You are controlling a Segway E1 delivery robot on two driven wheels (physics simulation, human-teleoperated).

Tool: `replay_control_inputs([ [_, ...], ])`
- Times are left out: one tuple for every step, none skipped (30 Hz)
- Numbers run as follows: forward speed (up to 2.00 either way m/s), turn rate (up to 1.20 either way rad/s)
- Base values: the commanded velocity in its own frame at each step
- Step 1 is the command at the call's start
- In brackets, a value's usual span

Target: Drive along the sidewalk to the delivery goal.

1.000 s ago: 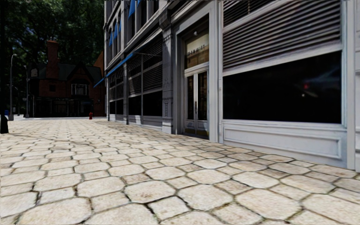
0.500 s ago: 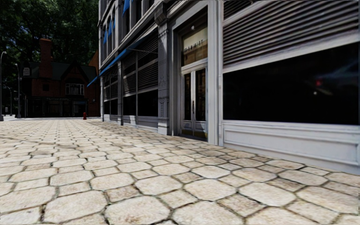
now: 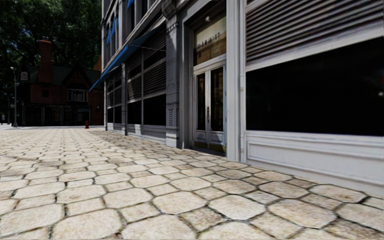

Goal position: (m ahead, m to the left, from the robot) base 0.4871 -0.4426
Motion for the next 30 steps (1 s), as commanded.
replay_control_inputs([
  [1.70,0.00],
  [1.70,0.00],
  [1.70,0.00],
  [1.70,0.00],
  [1.70,0.00],
  [1.70,0.00],
  [1.70,0.00],
  [1.70,0.00],
  [1.70,0.00],
  [1.69,0.00],
  [1.69,0.00],
  [1.69,0.00],
  [1.62,0.00],
  [1.52,0.00],
  [1.20,0.00],
  [0.31,0.00],
  [0.31,0.00],
  [0.00,0.00],
  [0.00,0.00],
  [0.00,0.00],
  [0.00,0.00],
  [0.00,0.00],
  [0.00,0.00],
  [0.00,0.00],
  [0.00,0.00],
  [0.00,0.00],
  [0.00,0.00],
  [0.00,0.00],
  [0.00,0.00],
  [0.00,0.00],
])
